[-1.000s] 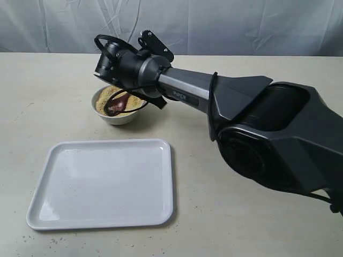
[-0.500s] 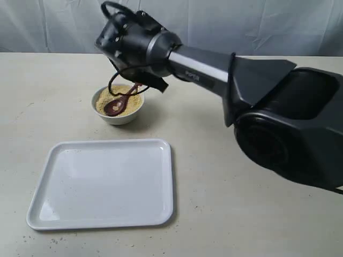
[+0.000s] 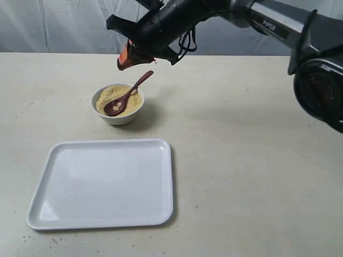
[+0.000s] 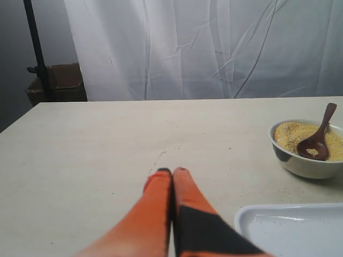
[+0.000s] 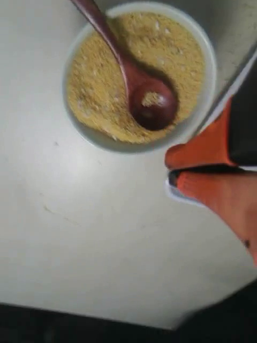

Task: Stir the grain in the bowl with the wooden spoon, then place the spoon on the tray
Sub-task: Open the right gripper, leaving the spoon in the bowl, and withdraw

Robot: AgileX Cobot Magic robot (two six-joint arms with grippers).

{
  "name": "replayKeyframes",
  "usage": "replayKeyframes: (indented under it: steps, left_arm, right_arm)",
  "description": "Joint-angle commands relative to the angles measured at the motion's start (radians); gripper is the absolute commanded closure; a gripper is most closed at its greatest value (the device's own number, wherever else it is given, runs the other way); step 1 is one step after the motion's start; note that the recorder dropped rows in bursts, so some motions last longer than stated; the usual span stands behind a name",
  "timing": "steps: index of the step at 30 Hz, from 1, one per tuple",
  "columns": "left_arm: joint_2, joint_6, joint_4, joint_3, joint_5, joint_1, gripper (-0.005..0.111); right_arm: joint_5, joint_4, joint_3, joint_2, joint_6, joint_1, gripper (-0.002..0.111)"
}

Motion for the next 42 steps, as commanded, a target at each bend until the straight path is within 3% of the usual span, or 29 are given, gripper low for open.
replayKeyframes:
  steps: [1,6,11,15,18,26,29,32,34,37,39,41,42]
  left_arm:
    - [-0.005,-0.001,-0.002,0.005,-0.005,0.001,0.106]
    - [-0.005,-0.001,-0.002,0.005,-0.004,0.001,0.106]
    - [-0.005,-0.001,-0.002,0.005,-0.004,0.001,0.106]
    - [-0.005,-0.001,-0.002,0.005,-0.004,0.001,0.106]
    - [-0.005,-0.001,-0.002,0.005,-0.004,0.001,0.106]
    - [-0.005,-0.001,-0.002,0.005,-0.004,0.001,0.106]
    - [-0.005,-0.001,-0.002,0.005,-0.004,0.001,0.106]
    - [-0.005,-0.001,-0.002,0.005,-0.004,0.001,0.106]
    - [-0.005,-0.001,-0.002,0.005,-0.004,0.001,0.106]
    - [-0.005,-0.001,-0.002,0.005,-0.004,0.001,0.106]
    - [-0.005,-0.001,-0.002,0.005,-0.004,0.001,0.106]
    - [-0.005,-0.001,-0.002,0.005,-0.004,0.001,0.106]
    - [-0.005,-0.001,-0.002,0.005,-0.004,0.001,0.106]
  right_arm:
    - [0.064,0.291,0.015,-0.011,-0.251,-0.063,0.108]
    - [-0.036,0.554,0.183,-0.039,-0.468,-0.040,0.108]
    - [-0.302,0.685,0.520,-0.146,-0.565,-0.010,0.108]
    - [-0.488,0.914,0.814,-0.300,-0.828,-0.010,0.108]
    - [-0.647,0.914,0.972,-0.400,-0.858,-0.008,0.108]
    - [-0.578,0.914,1.032,-0.400,-0.831,-0.010,0.108]
    - [-0.597,0.911,1.005,-0.408,-0.978,-0.011,0.108]
    - [-0.608,0.581,0.948,-0.437,-0.970,-0.023,0.108]
    - [-0.597,0.254,0.901,-0.457,-0.815,-0.033,0.108]
    - [-0.545,-0.287,0.832,-0.477,-0.412,-0.045,0.108]
    - [-0.539,-0.562,0.804,-0.485,-0.027,-0.057,0.108]
    - [-0.577,-0.656,0.806,-0.493,0.309,-0.066,0.108]
    - [-0.622,-0.653,0.820,-0.497,0.354,-0.068,0.108]
